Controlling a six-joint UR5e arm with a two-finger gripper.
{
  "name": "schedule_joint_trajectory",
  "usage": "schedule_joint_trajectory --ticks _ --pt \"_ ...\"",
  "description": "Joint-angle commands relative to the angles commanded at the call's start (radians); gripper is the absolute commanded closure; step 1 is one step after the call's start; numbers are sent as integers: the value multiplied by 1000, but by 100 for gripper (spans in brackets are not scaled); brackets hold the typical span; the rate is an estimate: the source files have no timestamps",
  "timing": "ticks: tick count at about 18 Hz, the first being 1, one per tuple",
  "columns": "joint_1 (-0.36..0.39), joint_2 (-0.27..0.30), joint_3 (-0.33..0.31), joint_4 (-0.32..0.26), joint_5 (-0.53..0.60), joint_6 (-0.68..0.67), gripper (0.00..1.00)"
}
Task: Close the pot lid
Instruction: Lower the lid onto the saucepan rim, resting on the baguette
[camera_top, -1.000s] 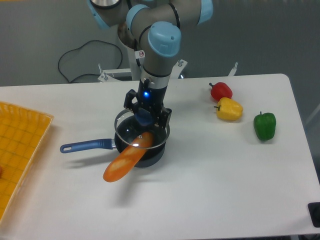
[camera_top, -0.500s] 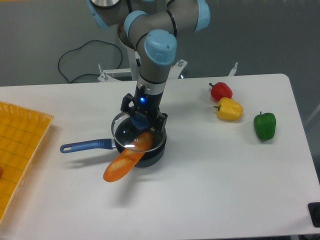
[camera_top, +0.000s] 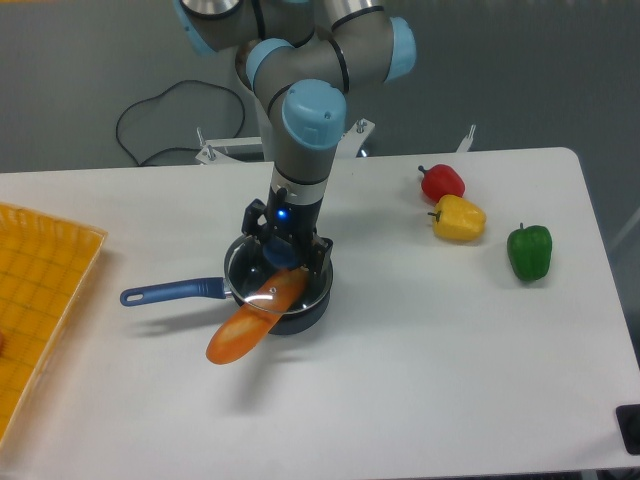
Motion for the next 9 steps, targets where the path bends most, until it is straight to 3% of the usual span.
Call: schedule_joint_trajectory --ticks 9 --pt "0 -8 3 2 0 0 59"
